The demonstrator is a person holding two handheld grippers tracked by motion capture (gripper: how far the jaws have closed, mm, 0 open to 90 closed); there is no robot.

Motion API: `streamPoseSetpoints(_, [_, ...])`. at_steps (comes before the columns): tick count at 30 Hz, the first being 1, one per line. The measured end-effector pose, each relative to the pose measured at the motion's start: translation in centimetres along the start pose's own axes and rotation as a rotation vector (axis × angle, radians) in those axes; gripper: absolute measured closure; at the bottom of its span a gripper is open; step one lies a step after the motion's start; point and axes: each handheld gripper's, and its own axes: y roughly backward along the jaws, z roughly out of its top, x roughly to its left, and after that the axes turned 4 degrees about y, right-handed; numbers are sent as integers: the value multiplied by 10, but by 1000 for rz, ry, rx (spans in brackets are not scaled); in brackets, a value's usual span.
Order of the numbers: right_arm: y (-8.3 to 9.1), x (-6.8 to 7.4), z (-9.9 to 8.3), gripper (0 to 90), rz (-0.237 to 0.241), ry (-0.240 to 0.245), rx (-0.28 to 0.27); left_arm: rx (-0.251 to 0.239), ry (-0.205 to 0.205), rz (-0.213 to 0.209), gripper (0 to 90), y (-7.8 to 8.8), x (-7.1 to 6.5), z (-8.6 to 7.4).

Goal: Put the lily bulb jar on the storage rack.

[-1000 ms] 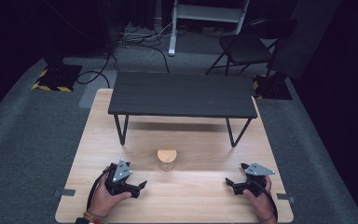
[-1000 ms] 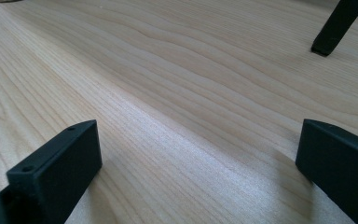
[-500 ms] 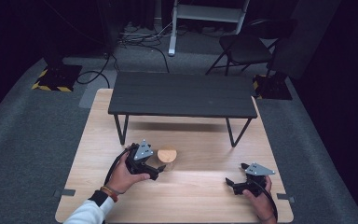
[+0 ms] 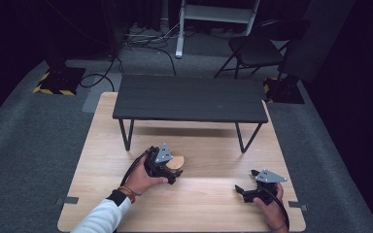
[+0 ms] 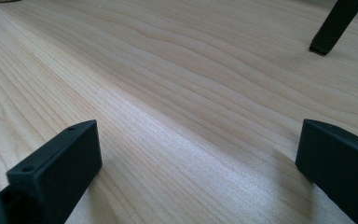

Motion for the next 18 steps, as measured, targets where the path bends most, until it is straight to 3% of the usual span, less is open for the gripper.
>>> streamPoseSetpoints(3, [0,0,0,0,0,0,0,-12,-9,-15,133,-2,2,-2])
streamPoseSetpoints(5, [0,0,0,0,0,1,0,-19,-22,-24,230,-2,2,-2])
streamPoseSetpoints(13, [0,0,0,0,-1,2,-1,-23,-1,-14,254,5,3,-1])
streamPoseSetpoints(18, [0,0,0,0,-2,3,-1,-37,33,-19,256,14,6,2])
